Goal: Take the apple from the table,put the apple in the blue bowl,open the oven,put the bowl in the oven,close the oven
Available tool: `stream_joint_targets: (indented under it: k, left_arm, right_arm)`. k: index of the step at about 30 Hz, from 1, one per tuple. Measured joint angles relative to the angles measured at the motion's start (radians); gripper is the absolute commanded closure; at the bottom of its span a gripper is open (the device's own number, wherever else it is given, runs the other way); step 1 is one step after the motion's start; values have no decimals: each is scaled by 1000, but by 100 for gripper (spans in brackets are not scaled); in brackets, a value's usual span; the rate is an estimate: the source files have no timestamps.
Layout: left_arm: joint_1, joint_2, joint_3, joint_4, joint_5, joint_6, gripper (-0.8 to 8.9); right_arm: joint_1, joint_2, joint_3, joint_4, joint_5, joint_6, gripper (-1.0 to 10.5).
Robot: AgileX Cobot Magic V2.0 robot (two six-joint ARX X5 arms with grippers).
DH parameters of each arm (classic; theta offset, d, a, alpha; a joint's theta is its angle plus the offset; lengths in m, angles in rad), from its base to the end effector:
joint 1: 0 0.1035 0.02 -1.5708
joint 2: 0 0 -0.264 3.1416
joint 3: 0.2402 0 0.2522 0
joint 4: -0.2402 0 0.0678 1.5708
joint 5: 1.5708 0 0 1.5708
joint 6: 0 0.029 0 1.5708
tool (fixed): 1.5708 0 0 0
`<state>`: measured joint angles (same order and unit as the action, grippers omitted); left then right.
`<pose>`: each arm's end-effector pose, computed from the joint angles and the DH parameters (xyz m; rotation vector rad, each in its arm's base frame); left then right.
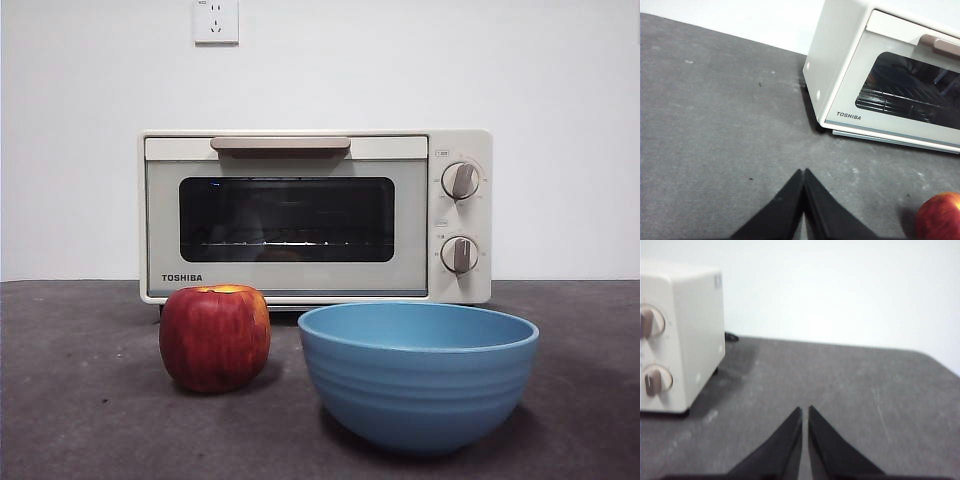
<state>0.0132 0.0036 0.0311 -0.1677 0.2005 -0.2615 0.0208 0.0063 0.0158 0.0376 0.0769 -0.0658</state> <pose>0.0946 -0.0045 0.1577 -0.2753 0.1633 -0.1677 0.0970 -0.0002 0.1720 -0.0635 -0.0452 -0.0576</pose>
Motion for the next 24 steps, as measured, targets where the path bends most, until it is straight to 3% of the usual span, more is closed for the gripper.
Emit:
stream_joint_targets:
  k: [4,9,16,24]
  left_arm:
    - [0,0,0,0,0,-16,806]
    - [0,0,0,0,0,-76,806]
    - [0,0,2,0,0,-161,806]
    - [0,19,122,-50,8,-179,806]
  right_arm:
    - [0,0,0,48,-1,32,943]
    - [0,0,0,38,1,173,943]
    - [0,0,1,40,-39,296,943]
    - [1,14,134,-82,-92,409,943]
